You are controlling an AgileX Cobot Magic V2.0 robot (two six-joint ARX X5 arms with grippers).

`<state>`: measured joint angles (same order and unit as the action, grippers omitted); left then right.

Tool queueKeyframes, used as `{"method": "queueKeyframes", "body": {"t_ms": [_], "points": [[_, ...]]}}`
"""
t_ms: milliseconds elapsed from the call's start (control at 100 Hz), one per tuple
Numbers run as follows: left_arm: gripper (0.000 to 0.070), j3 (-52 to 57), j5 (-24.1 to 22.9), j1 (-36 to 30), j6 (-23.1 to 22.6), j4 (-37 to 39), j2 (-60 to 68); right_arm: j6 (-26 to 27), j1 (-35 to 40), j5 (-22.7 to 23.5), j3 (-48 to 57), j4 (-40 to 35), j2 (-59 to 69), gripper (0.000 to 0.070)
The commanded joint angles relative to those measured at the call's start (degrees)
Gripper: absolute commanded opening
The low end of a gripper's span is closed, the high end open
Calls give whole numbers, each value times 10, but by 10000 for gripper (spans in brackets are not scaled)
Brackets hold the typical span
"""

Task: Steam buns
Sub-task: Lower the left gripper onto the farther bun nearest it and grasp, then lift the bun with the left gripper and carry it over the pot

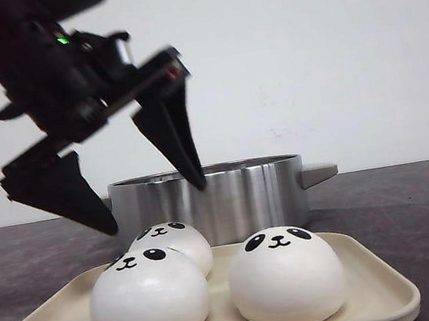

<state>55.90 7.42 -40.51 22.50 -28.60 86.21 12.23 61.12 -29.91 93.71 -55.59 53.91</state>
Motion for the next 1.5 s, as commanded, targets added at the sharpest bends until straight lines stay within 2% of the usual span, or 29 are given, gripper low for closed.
{"method": "queueKeyframes", "body": {"t_ms": [0,250,440,560,590,670,740,840,850,1040,1210,1380,1490], "points": [[700,19,-9,-8,9,-10,23,7,7,-2,11,1,6,16],[700,25,-17,-10,13,-18,68,9,7,-2,11,-7,6,16],[700,25,-42,-10,40,-15,94,9,7,-1,11,-8,6,16],[695,25,-45,-10,42,-14,107,9,7,-1,11,-15,6,16],[666,25,-45,-10,42,-14,111,9,7,-2,11,-17,6,16],[512,25,-45,-10,42,-18,118,9,7,-2,11,-23,6,16],[332,25,-45,-10,51,-23,121,9,7,-1,11,-30,6,16],[13,25,-44,-10,56,-30,121,13,7,-1,11,-39,6,16],[0,25,-44,-10,56,-30,121,14,7,-1,11,-39,6,16],[7,27,-45,-20,52,-33,93,14,7,-1,11,-45,6,16],[7,29,-46,-48,54,-29,10,14,7,-1,11,-45,7,16],[7,30,-116,-76,50,14,-87,21,7,1,11,-40,7,16],[7,35,-120,-69,50,58,-120,21,7,1,11,-38,7,16]]}}
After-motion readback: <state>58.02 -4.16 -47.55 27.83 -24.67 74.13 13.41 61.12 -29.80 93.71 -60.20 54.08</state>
